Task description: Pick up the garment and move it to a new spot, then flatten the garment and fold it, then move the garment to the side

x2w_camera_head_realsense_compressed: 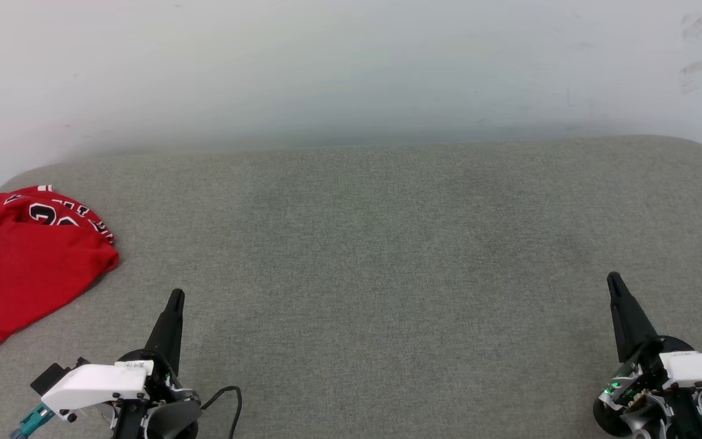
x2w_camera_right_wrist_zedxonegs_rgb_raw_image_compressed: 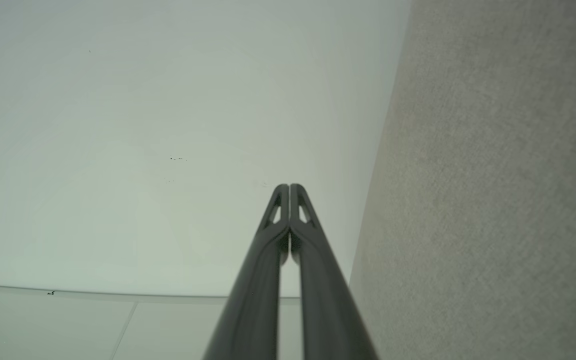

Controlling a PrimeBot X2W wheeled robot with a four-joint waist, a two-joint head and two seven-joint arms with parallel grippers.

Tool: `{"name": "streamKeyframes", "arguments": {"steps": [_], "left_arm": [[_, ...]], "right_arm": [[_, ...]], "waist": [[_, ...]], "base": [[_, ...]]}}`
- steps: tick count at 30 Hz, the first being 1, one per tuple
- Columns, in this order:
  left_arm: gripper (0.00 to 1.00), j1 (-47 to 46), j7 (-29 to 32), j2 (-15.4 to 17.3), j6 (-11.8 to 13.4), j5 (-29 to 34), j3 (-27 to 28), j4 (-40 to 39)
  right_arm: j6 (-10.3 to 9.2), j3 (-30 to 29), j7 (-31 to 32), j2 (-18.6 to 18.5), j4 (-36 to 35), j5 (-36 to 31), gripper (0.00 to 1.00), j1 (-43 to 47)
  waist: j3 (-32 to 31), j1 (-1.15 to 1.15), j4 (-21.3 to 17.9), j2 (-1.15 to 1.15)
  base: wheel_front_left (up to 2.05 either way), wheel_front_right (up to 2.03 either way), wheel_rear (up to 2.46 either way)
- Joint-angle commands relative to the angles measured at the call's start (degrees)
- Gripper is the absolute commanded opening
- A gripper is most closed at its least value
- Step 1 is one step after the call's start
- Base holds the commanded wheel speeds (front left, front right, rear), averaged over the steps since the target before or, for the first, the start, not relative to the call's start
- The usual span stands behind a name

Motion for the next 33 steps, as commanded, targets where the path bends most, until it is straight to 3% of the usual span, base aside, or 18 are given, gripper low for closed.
{"name": "streamKeyframes", "arguments": {"steps": [1,33], "left_arm": [[0.00,-0.33,0.08,0.01,-0.20,0.02,0.11,-0.05],[0.00,-0.33,0.07,0.01,-0.20,0.02,0.11,-0.06]], "right_arm": [[-0.02,0.04,0.04,0.17,0.03,-0.25,0.00,-0.57],[-0.02,0.04,0.04,0.17,0.03,-0.25,0.00,-0.58]], "waist": [[0.00,0.00,0.00,0.00],[0.00,0.00,0.00,0.00]], "base": [[0.00,0.00,0.00],[0.00,0.00,0.00]]}}
